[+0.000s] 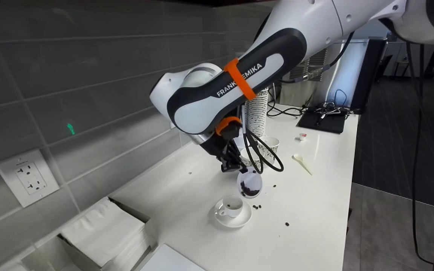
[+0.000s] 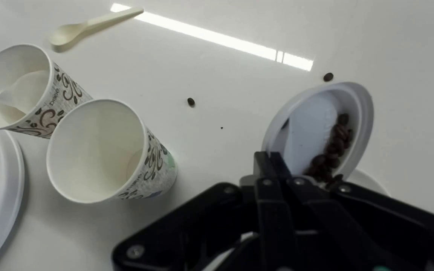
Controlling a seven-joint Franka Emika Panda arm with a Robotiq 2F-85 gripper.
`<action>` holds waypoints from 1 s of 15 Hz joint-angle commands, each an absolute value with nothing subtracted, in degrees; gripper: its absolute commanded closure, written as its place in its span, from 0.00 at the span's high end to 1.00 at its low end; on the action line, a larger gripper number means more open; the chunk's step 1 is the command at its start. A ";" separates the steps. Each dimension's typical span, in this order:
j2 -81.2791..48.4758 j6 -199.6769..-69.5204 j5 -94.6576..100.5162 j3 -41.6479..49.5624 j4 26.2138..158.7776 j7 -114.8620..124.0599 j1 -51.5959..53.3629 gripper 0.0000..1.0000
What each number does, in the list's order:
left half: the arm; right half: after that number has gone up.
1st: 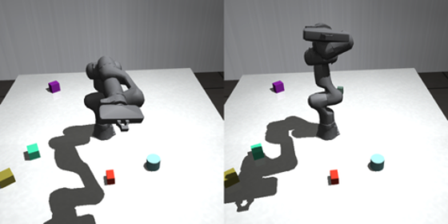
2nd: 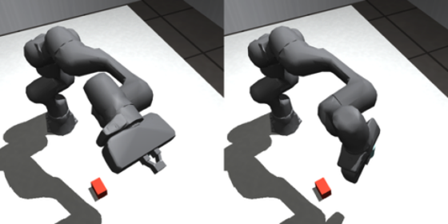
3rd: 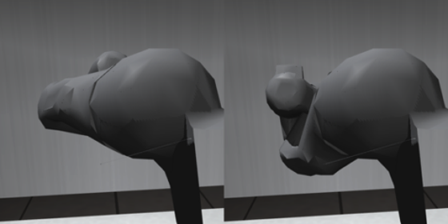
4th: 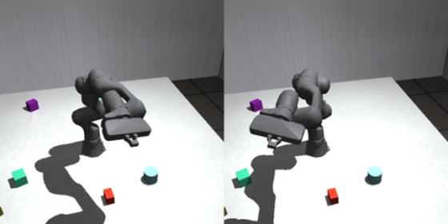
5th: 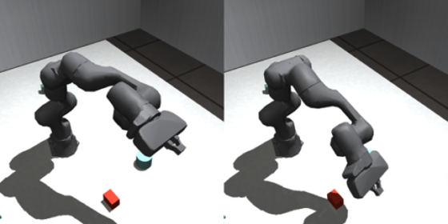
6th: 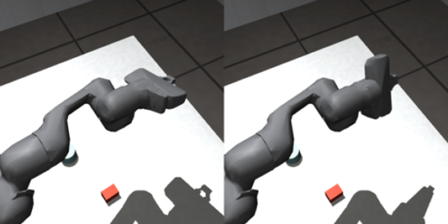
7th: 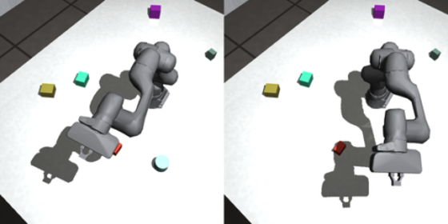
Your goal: Lift the coffee lid and pour some of its contents into the tea cup
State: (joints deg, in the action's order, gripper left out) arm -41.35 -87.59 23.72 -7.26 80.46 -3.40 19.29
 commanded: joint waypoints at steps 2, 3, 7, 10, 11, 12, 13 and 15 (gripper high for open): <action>-45.38 -82.53 23.94 -6.73 73.78 -4.00 20.51 0.00; -45.91 -81.85 23.91 -6.72 72.84 -4.11 20.60 0.00; -47.99 -78.46 23.59 -6.63 69.39 -4.07 21.05 0.00; -49.56 -75.82 23.53 -6.56 66.88 -4.00 21.47 0.00; -50.09 -74.80 23.47 -6.49 66.03 -3.84 21.65 0.00; -50.59 -73.94 23.48 -6.47 65.20 -3.88 21.78 0.00; -50.99 -73.43 23.51 -6.47 64.63 -3.88 21.89 0.00; -51.90 -72.08 23.63 -6.29 63.08 -3.66 22.17 0.00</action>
